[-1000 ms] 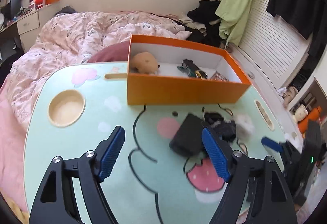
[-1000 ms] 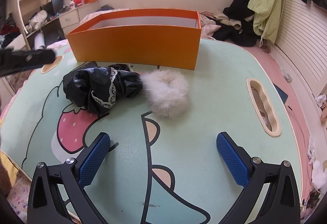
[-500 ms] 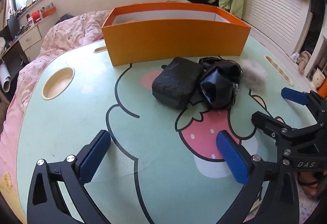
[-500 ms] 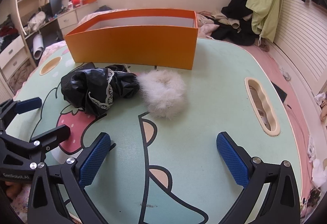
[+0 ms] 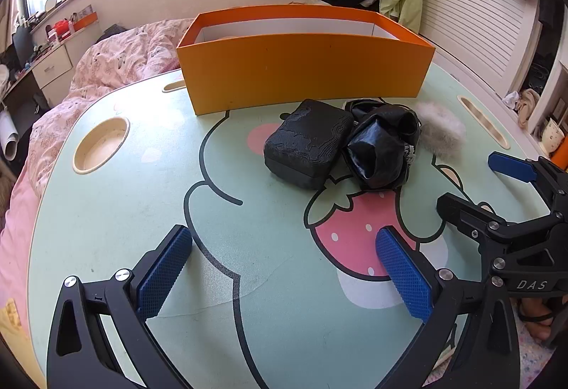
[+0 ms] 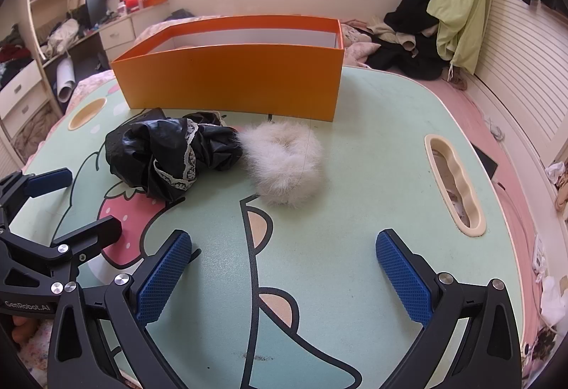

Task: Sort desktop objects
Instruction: 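Reach the right gripper into the box and grasp the green toy car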

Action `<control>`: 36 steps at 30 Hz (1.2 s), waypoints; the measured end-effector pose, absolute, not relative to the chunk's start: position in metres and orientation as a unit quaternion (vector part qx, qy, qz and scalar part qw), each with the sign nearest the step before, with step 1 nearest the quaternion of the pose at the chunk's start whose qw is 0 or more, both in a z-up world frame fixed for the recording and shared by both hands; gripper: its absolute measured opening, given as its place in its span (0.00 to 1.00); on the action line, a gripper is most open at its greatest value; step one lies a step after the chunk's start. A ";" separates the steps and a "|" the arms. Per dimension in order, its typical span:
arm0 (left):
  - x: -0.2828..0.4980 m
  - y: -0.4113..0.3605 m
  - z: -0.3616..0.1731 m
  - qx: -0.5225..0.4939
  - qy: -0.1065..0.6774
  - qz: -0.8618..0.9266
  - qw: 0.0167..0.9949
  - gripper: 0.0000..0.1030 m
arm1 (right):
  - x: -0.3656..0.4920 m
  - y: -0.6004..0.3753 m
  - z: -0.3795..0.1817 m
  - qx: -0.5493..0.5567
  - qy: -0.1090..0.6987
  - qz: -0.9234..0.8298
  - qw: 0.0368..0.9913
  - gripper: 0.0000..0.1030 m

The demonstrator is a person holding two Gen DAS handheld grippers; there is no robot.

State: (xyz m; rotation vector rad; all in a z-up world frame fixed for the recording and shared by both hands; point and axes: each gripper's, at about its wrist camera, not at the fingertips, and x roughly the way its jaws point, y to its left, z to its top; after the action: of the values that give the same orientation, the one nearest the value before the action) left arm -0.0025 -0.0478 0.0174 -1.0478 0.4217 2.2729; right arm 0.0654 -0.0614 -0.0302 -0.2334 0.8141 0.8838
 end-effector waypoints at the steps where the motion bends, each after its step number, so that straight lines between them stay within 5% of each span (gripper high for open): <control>1: -0.002 -0.048 0.019 -0.394 0.159 0.855 0.297 1.00 | 0.065 -0.061 -0.030 -0.110 0.382 0.415 0.818 1.00; 4: -0.002 -0.047 0.016 -0.395 0.158 0.855 0.297 1.00 | 0.067 -0.062 -0.029 -0.109 0.385 0.416 0.817 0.99; 7: 0.003 -0.046 0.015 -0.395 0.157 0.855 0.297 1.00 | 0.075 -0.069 -0.016 -0.095 0.380 0.429 0.814 0.81; 13: 0.002 -0.047 0.014 -0.396 0.157 0.855 0.297 1.00 | 0.106 -0.053 0.066 -0.079 0.310 0.451 0.833 0.79; 16: 0.003 -0.046 0.012 -0.396 0.157 0.855 0.297 1.00 | 0.135 -0.002 0.086 -0.101 0.340 0.479 0.803 0.64; 25: 0.001 -0.044 0.009 -0.397 0.155 0.855 0.296 1.00 | 0.208 0.129 0.034 -0.168 0.486 0.464 0.721 0.58; 28: 0.000 -0.038 0.008 -0.397 0.155 0.855 0.296 1.00 | 0.215 0.144 0.012 -0.184 0.518 0.442 0.709 0.41; 30: -0.001 -0.038 0.008 -0.397 0.155 0.855 0.296 1.00 | 0.215 0.145 0.005 -0.193 0.516 0.439 0.709 0.27; 36: -0.006 -0.038 0.008 -0.397 0.153 0.855 0.297 1.00 | 0.204 0.115 0.042 -0.135 0.461 0.470 0.741 0.25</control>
State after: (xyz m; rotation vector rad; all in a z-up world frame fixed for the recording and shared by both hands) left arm -0.0061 -0.0377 0.0077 -1.0551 0.4059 2.2726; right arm 0.2045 0.1153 0.0420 -0.2965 1.0111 1.0303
